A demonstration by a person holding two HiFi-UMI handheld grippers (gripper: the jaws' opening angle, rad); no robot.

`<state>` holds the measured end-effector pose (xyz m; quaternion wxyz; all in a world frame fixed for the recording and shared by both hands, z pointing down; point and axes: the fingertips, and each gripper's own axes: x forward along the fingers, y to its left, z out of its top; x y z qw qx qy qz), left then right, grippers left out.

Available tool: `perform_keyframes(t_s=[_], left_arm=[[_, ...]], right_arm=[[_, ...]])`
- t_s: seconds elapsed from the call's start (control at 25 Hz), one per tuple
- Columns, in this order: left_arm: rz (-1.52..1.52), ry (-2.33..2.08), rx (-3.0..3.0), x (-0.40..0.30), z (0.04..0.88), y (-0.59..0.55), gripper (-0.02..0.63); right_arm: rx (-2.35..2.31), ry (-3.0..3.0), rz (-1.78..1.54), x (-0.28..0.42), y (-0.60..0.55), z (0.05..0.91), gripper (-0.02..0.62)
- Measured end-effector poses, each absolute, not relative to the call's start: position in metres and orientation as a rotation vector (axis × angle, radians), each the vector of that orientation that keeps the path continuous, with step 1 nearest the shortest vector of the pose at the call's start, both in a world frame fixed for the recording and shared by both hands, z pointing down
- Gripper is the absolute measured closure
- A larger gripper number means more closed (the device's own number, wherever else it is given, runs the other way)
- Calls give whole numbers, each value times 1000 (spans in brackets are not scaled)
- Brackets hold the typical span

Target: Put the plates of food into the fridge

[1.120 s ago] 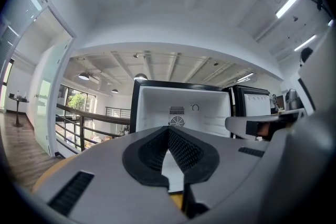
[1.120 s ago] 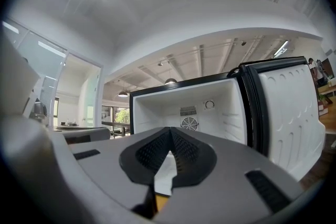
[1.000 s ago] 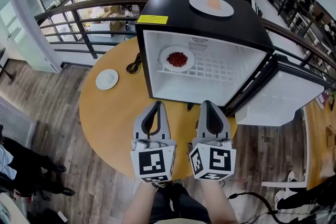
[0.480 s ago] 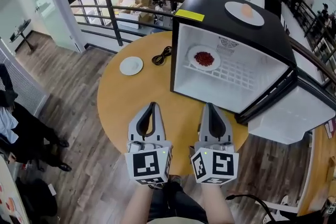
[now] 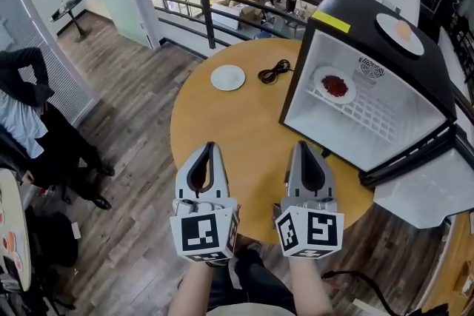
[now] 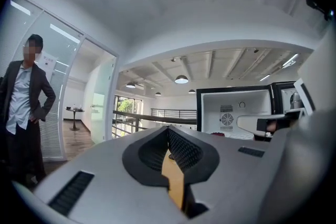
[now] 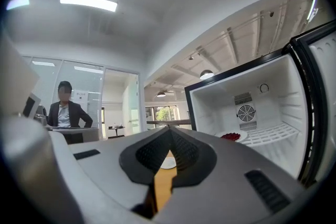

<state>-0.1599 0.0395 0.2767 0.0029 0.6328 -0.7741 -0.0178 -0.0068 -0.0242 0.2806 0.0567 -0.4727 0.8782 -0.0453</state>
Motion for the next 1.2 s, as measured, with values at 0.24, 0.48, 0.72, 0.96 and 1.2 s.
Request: perform_keyframes(t_s=[0.24,0.48,0.72,0.96,1.2], left_arm=[[-64,-2490,1886,-200,283,52,598],[-60,-2505,1843,-237,287,53,598],[-67,-2495,1840,-284,293,47,598],[-63,-2469,1861,-346,298,26,598],[-76,-2465,1836,-412,299,2,598]], right_arm=[[-1364,2719,-131,-42,-20,285,583],[-1357,2731,-183,-74,-24,291,583],[-1367,2733,-208,-117,-35,298,583],[-1414,2712,-221,-175,-56,303,583],[-1422,2700,-234,-233,-78,299,583]])
